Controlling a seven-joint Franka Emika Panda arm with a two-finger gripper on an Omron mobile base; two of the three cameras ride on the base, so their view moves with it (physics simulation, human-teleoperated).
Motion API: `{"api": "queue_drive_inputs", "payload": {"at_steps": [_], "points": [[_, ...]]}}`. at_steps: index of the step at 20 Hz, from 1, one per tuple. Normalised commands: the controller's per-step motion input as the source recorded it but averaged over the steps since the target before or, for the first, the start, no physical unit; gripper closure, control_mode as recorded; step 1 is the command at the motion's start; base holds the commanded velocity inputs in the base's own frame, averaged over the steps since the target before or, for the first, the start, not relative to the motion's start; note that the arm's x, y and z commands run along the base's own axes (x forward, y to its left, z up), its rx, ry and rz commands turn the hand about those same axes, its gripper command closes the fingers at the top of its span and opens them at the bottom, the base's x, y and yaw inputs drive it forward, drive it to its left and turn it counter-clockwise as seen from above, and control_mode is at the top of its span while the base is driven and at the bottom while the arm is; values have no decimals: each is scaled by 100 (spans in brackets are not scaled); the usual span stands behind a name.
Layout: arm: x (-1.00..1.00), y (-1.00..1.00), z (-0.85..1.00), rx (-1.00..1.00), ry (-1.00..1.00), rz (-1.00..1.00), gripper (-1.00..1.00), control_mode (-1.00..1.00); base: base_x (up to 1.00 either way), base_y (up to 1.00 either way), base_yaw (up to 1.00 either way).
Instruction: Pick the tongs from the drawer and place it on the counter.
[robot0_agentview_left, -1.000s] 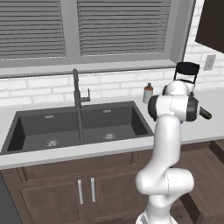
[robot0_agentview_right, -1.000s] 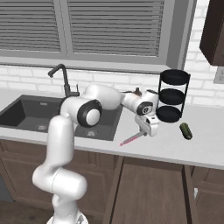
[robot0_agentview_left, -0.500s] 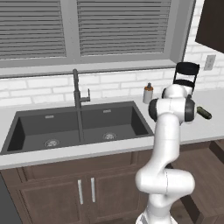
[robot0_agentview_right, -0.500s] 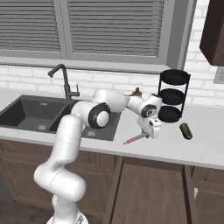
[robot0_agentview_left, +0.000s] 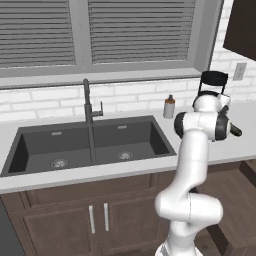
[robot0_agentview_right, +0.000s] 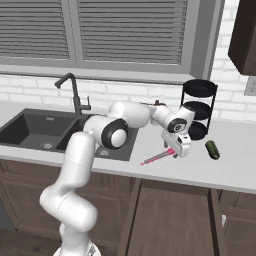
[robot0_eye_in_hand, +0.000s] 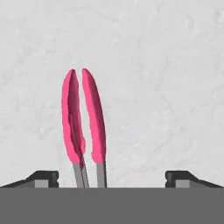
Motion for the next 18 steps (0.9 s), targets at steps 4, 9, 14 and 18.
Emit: {"api": "queue_drive_inputs", "payload": {"at_steps": [4,9,14,18], "points": [[-90,0,38,4,-33,7,-100,-100,0,0,0],[-100,7,43,9,-35,10,-100,-100,0,0,0],[-100,32,62,-6,-33,13,-100,-100,0,0,0],[-98,53,79,-15,-20,16,-100,-100,0,0,0]]}}
